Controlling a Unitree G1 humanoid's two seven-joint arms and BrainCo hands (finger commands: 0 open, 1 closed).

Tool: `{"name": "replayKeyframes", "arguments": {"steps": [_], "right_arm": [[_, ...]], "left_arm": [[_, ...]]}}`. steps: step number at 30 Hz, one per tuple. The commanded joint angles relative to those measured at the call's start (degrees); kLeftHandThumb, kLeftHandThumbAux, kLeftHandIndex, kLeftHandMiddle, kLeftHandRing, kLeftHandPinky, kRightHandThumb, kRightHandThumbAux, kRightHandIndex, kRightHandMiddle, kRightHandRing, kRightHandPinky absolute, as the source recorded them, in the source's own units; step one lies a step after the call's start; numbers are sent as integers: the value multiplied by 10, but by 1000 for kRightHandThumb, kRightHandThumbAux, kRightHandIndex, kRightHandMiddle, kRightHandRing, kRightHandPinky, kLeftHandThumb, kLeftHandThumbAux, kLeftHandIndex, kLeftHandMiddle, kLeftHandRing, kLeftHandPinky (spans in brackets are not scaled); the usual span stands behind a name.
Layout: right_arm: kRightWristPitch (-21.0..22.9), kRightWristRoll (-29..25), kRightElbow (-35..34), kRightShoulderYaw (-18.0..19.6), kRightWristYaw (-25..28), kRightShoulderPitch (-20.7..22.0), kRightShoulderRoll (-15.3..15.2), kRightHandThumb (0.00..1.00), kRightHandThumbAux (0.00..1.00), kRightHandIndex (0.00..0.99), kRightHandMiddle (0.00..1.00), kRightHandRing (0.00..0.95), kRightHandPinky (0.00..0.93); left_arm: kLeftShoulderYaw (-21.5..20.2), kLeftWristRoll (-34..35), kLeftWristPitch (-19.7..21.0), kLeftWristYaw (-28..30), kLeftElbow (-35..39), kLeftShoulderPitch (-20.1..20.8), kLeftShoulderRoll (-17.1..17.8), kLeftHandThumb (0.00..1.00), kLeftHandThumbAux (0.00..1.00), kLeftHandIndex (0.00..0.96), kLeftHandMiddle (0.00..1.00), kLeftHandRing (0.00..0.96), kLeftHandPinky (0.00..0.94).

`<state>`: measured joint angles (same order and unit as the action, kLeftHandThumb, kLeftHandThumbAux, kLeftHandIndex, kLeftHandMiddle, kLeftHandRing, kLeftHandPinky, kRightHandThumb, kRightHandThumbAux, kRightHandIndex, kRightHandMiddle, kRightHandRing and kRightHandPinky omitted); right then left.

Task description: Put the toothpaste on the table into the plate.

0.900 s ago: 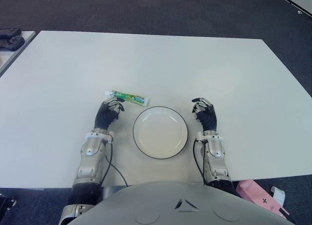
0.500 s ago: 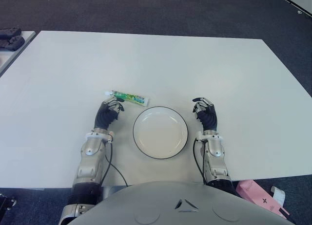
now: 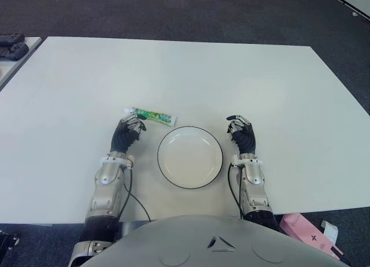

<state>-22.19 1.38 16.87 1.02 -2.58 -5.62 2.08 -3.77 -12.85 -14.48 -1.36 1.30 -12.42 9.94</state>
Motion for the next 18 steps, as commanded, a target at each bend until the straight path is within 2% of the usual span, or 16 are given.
{"name": "replayKeyframes", "arguments": {"steps": [1, 5, 18], "right_arm": [[-5, 4, 13, -2, -4, 11, 3, 701, 727, 437, 887, 862, 849], [-9, 1, 20, -2, -3, 15, 7, 702, 726, 437, 891, 866, 857], [-16, -10, 31, 0, 5, 18, 15, 703, 725, 437, 902, 876, 862]], "left_arm": [[6, -89, 3, -40, 13, 2, 32, 698, 721, 434, 779, 778, 752], [9, -189, -17, -90, 10, 18, 82, 698, 722, 436, 794, 789, 770], [4, -267, -4, -140, 7, 37, 144, 701, 723, 438, 820, 808, 773]]}}
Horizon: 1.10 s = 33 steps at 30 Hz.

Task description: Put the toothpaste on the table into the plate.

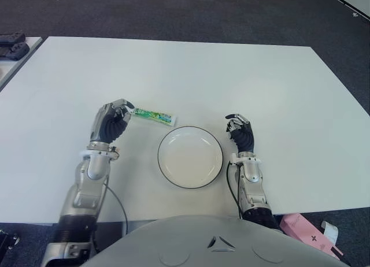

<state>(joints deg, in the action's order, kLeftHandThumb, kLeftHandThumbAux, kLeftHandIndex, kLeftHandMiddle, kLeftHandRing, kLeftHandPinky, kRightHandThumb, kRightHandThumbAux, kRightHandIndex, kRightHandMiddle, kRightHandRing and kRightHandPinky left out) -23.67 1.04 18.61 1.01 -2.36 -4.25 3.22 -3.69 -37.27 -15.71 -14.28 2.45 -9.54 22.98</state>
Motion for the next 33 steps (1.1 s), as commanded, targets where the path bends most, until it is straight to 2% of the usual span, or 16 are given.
{"name": "replayKeyframes", "arguments": {"steps": [1, 7, 10, 14, 19, 21, 23, 27, 33], "right_arm": [[-1, -7, 17, 0, 4, 6, 3, 703, 725, 437, 902, 875, 861], [-7, -7, 32, 1, 6, 14, 1, 703, 725, 437, 897, 871, 859], [-9, -8, 35, 1, 6, 16, 0, 703, 725, 437, 901, 874, 869], [-10, -10, 34, 3, 5, 16, 2, 703, 725, 437, 900, 873, 863], [-17, -8, 39, 4, 4, 17, 1, 703, 725, 437, 897, 872, 859], [-19, -8, 41, 4, 2, 18, 1, 703, 725, 437, 898, 873, 864], [-20, -8, 41, 5, 0, 17, 2, 703, 725, 437, 901, 874, 867], [-22, -11, 38, 7, -1, 15, 4, 703, 725, 437, 909, 880, 877], [-22, -18, 32, 9, 2, 13, 5, 704, 724, 437, 918, 887, 881]], "left_arm": [[4, -31, 14, -10, -4, 12, 20, 701, 723, 438, 819, 807, 772], [14, -70, 69, 35, 28, 53, 42, 701, 723, 436, 785, 781, 746], [19, -80, 84, 51, 35, 64, 54, 698, 722, 435, 738, 735, 703], [24, -86, 91, 68, 30, 79, 74, 690, 717, 429, 621, 612, 567], [42, -88, 80, 75, -48, 141, 110, 689, 706, 423, 489, 484, 452], [51, -91, 76, 73, -65, 154, 118, 559, 568, 368, 407, 409, 399], [67, -103, 70, 70, -87, 175, 130, 519, 495, 315, 349, 356, 354], [95, -124, 66, 71, -116, 206, 147, 486, 383, 202, 247, 263, 286], [123, -123, 64, 82, -150, 234, 158, 478, 285, 83, 148, 165, 210]]}}
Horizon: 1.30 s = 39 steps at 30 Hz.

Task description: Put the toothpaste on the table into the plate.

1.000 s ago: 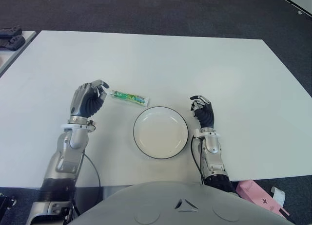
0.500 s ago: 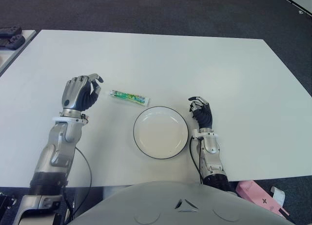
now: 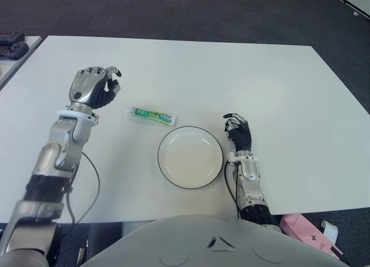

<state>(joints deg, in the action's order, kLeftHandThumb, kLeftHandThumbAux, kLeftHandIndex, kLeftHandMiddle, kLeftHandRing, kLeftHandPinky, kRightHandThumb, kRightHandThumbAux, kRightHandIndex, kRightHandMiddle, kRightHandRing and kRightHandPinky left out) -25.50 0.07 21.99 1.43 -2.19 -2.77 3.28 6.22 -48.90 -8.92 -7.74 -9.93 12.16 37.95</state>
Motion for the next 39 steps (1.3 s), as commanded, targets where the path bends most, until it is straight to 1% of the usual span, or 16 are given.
{"name": "replayKeyframes", "arguments": {"steps": [1, 4, 6, 9, 12, 16, 19, 26, 29, 33, 38, 39], "right_arm": [[-3, -10, -5, 4, 0, -3, 4, 704, 724, 437, 918, 887, 881], [-1, -11, -8, 4, 1, -5, 4, 704, 724, 437, 917, 886, 878], [-2, -11, -9, 4, 2, -6, 3, 705, 724, 437, 918, 888, 880], [-1, -12, -10, 4, 5, -7, 2, 705, 724, 437, 921, 891, 884], [1, -12, -7, 5, 6, -6, 0, 705, 724, 437, 919, 889, 875], [6, -8, -10, 4, 2, -9, 0, 704, 724, 437, 916, 885, 873], [10, -9, -14, 5, -1, -10, 2, 704, 724, 437, 916, 885, 876], [8, -10, -19, 4, -3, -14, 5, 704, 724, 437, 919, 888, 883], [5, -9, -19, 4, -2, -15, 3, 704, 724, 437, 920, 889, 881], [2, -6, -19, 4, -4, -16, 2, 704, 723, 437, 921, 890, 882], [5, -2, -22, 4, -8, -17, 2, 704, 723, 437, 923, 892, 885], [11, 0, -25, 4, -12, -17, 3, 704, 723, 437, 924, 892, 885]], "left_arm": [[28, -6, -6, 20, -31, 21, 9, 480, 278, 72, 139, 157, 204], [39, -3, -10, 29, -40, 30, 14, 487, 255, 29, 104, 126, 180], [48, -2, -15, 39, -47, 37, 16, 486, 231, 12, 52, 64, 122], [61, -1, -24, 49, -58, 47, 19, 481, 209, 3, 18, 22, 85], [74, 2, -39, 56, -77, 61, 20, 474, 194, 1, 5, 7, 70], [94, 10, -72, 63, -114, 83, 19, 463, 186, 0, 1, 1, 69], [111, 17, -105, 78, -151, 104, 21, 457, 184, 0, 0, 0, 58], [134, 29, -161, 105, -191, 126, 28, 463, 184, 0, 0, 0, 33], [145, 37, -181, 132, -203, 135, 29, 475, 184, 0, 0, 0, 19], [153, 53, -200, 172, -211, 143, 31, 492, 190, 0, 0, 0, 31], [160, 85, -212, 235, -211, 145, 32, 502, 196, 0, 0, 0, 45], [160, 91, -213, 248, -209, 144, 33, 503, 196, 0, 0, 0, 48]]}}
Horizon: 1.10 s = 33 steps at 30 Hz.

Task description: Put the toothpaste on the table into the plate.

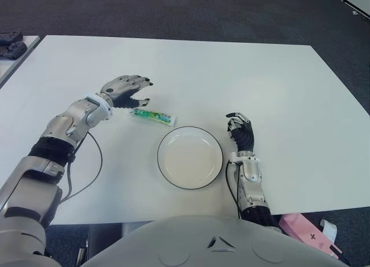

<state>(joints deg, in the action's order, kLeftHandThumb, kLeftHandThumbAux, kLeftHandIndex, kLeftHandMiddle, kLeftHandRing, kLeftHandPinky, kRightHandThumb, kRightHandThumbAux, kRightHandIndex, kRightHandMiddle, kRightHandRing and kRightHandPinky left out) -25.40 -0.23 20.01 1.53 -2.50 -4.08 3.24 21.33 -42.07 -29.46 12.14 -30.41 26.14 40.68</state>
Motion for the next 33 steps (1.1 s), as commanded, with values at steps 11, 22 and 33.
{"name": "replayKeyframes", "arguments": {"steps": [11, 22, 33], "right_arm": [[12, 6, -13, -1, -22, -9, 5, 705, 724, 438, 918, 890, 882], [25, 10, -25, -2, -34, -16, 8, 705, 723, 438, 916, 889, 882], [19, 1, -31, -4, -23, -22, 3, 705, 723, 438, 922, 894, 885]], "left_arm": [[5, 86, -4, 165, 43, -15, 17, 515, 127, 0, 0, 0, 9], [5, 134, -3, 256, 96, -35, 34, 518, 71, 0, 0, 0, 0], [2, 164, 12, 313, 127, -50, 45, 525, 77, 0, 0, 0, 0]]}}
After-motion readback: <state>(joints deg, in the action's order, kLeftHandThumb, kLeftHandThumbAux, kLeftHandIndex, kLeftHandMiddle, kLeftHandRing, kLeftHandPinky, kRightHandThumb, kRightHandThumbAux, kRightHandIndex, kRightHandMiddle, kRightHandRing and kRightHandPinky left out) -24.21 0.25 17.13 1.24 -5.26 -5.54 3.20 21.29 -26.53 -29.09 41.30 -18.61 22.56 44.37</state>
